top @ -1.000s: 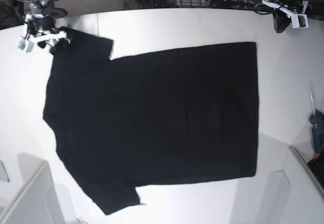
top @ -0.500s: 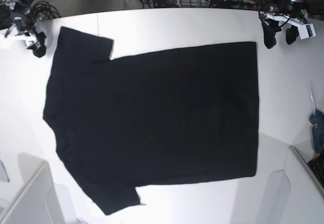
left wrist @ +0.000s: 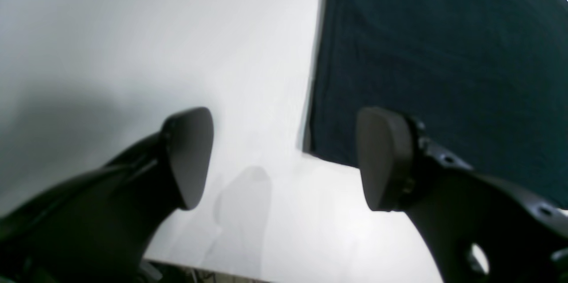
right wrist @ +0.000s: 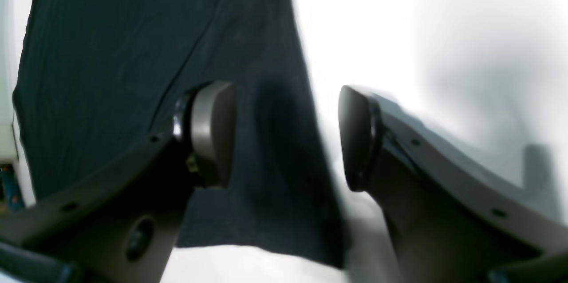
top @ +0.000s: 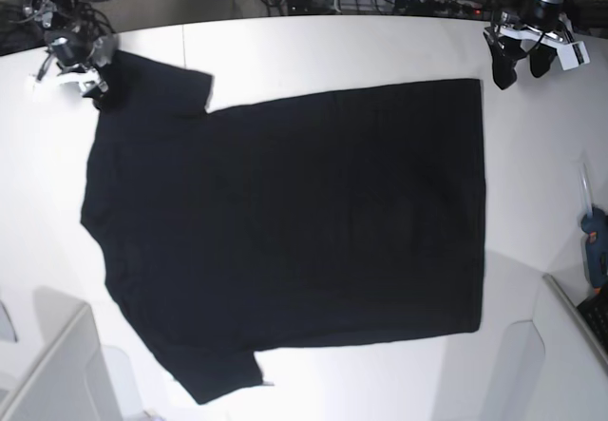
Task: Fold the T-shirt properly
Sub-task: 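Move both grippers down to the shoulder corners of the black T-shirt, then close both grippers on the shirt's shoulder corners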
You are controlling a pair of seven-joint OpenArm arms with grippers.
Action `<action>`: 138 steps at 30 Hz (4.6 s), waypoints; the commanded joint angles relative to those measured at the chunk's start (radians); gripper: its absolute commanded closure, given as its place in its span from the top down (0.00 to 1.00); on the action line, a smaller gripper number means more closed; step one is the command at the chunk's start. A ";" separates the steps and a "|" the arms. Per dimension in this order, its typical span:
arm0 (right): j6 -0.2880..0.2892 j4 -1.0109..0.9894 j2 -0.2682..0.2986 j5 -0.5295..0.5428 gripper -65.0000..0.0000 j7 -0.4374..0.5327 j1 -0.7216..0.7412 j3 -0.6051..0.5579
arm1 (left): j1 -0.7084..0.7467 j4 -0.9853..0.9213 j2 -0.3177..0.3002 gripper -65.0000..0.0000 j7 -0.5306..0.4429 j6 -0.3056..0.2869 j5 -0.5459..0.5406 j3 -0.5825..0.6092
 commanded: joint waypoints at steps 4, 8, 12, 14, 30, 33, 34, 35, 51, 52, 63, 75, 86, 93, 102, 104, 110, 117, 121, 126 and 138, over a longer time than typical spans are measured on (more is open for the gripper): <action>-0.010 0.000 0.006 -0.009 0.53 -0.050 -0.018 -0.042 | -0.023 0.000 0.001 0.74 -0.023 -0.009 -0.010 0.038; -0.010 -0.006 0.006 -0.009 0.52 -0.048 -0.024 -0.060 | -0.069 -0.025 0.005 0.74 -0.023 -0.007 -0.010 0.107; -0.010 -0.008 0.004 -0.049 0.52 -0.048 -0.024 -0.052 | -0.097 -0.048 0.038 0.74 -0.023 -0.007 -0.010 0.136; -0.010 -0.008 0.004 -0.083 0.44 -0.048 -0.019 -0.052 | -0.108 -0.072 0.048 0.74 -0.023 -0.007 -0.010 0.139; -0.010 -0.008 -0.011 -0.108 0.00 -0.050 -0.016 -0.057 | -0.305 -0.177 0.160 0.73 0.257 -0.004 -0.005 0.128; -0.010 -0.008 -0.011 -0.108 0.00 -0.050 -0.016 -0.055 | -0.309 -0.181 0.173 0.73 0.263 -0.004 -0.002 0.130; -0.010 -0.008 -0.011 -0.108 0.00 -0.050 -0.016 -0.055 | -0.309 -0.181 0.174 0.73 0.263 -0.004 -0.002 0.130; -0.010 -0.008 -0.011 -0.108 0.00 -0.050 -0.016 -0.054 | -0.309 -0.180 0.176 0.70 0.263 -0.004 -0.002 0.130; -0.010 -0.008 -0.011 -0.109 0.00 -0.047 -0.016 -0.052 | -0.309 -0.181 0.171 0.00 0.263 -0.004 -0.002 0.062; -0.010 -0.008 -0.011 -0.109 0.00 -0.047 -0.016 -0.054 | -0.309 -0.181 0.169 0.00 0.263 -0.004 -0.002 0.061; -0.010 -0.003 -0.010 -0.109 0.00 -0.047 -0.016 -0.058 | -0.296 -0.183 0.171 0.55 0.263 -0.004 -0.002 0.059; -0.010 -0.003 -0.005 -0.109 0.00 -0.048 -0.019 -0.052 | -0.299 -0.183 0.169 0.66 0.258 -0.004 -0.005 0.054; -0.010 -0.005 -0.005 -0.109 0.00 -0.048 -0.019 -0.052 | -0.301 -0.183 0.173 0.66 0.263 -0.004 -0.002 0.005; -0.010 -0.005 -0.005 -0.109 0.00 -0.048 -0.019 -0.051 | -0.329 -0.273 0.173 0.65 0.263 -0.004 -0.002 0.007; -0.010 -0.006 -0.007 -0.109 0.00 -0.047 -0.021 -0.051 | -0.327 -0.286 0.174 0.65 0.264 -0.004 -0.005 0.008; -0.010 -0.006 -0.008 -0.109 0.00 -0.047 -0.021 -0.051 | -0.327 -0.286 0.174 0.65 0.287 -0.004 -0.007 0.007; -0.010 -0.006 -0.008 -0.109 0.00 -0.047 -0.021 -0.051 | -0.330 -0.286 0.177 0.46 0.343 -0.004 -0.008 0.004; -0.010 -0.006 -0.008 -0.109 0.00 -0.047 -0.021 -0.051 | -0.348 -0.295 0.177 0.15 0.349 -0.004 -0.008 0.005; -0.010 0.002 -0.010 -0.109 0.00 -0.045 -0.025 -0.051 | -0.344 -0.284 0.174 0.00 0.349 -0.007 -0.008 0.005; -0.010 0.025 -0.010 -0.109 0.00 -0.044 -0.052 -0.049 | -0.342 -0.278 0.166 0.00 0.352 -0.007 -0.008 0.001; -0.010 0.181 -0.013 -0.109 0.00 -0.044 -0.176 -0.049 | -0.241 -0.140 0.104 0.00 0.392 -0.009 -0.002 -0.005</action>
